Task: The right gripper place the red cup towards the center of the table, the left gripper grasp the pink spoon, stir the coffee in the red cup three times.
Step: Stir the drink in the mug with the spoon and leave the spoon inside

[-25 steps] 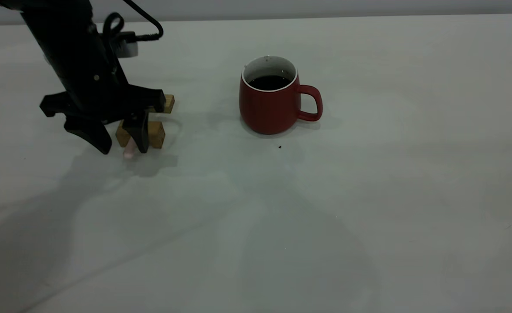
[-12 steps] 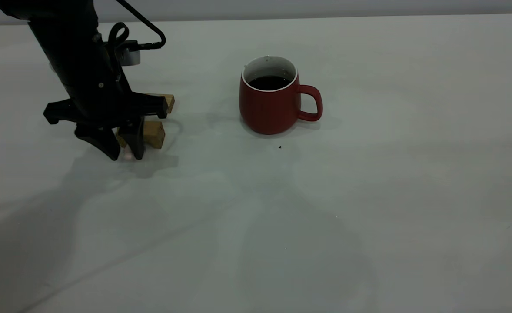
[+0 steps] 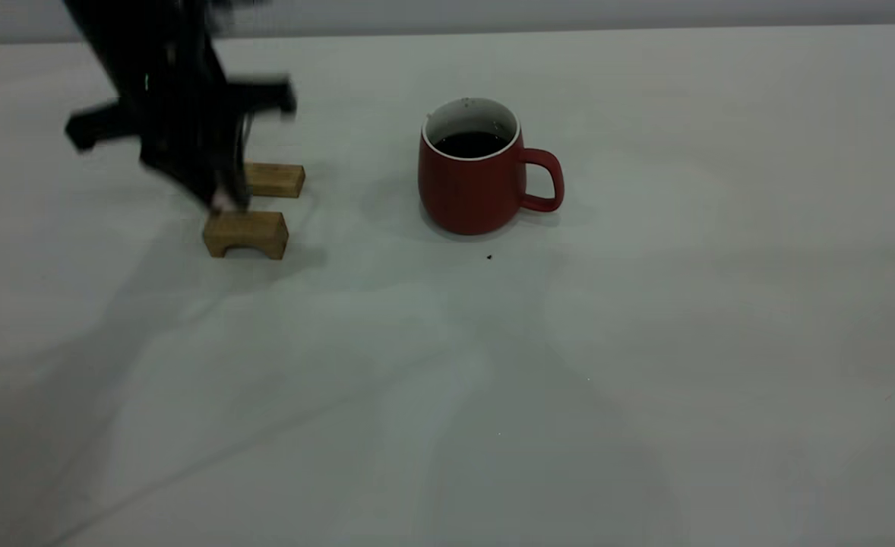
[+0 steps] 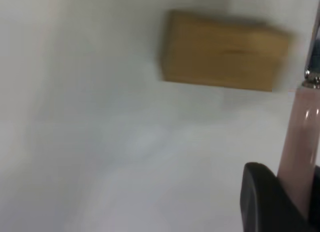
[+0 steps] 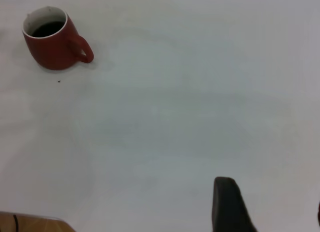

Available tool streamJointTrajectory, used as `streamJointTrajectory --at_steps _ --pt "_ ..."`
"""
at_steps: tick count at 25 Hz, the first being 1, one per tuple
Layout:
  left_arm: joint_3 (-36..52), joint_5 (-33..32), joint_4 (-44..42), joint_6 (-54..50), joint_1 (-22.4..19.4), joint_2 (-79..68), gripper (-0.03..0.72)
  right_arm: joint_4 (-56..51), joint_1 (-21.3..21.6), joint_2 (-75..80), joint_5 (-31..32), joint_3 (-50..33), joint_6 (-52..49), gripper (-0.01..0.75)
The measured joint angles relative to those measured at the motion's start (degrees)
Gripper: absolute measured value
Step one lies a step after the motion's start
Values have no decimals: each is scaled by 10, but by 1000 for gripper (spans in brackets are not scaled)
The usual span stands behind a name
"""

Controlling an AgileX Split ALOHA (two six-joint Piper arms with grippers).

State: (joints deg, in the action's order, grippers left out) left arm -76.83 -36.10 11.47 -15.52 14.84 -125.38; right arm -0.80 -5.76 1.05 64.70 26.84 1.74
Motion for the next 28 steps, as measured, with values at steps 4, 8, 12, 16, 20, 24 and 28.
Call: streamJointTrajectory --at_steps 4,8,12,16,20,24,28 --pt "-2 -43 168 -2 0 40 169 0 0 0 0 0 0 460" --pt "-2 -75 372 -2 0 56 169 -1 0 0 0 0 0 460" --pt "-2 -118 575 -2 0 53 169 -1 0 0 0 0 0 460" --pt "-2 -136 711 -5 0 45 169 -1 0 0 0 0 0 460" --pt "-2 -155 815 -37 0 21 169 -1 0 0 0 0 0 460" --pt "-2 -167 863 -75 1 1 169 -1 0 0 0 0 0 460" --pt "-2 -164 868 -137 1 -11 169 -1 0 0 0 0 0 460"
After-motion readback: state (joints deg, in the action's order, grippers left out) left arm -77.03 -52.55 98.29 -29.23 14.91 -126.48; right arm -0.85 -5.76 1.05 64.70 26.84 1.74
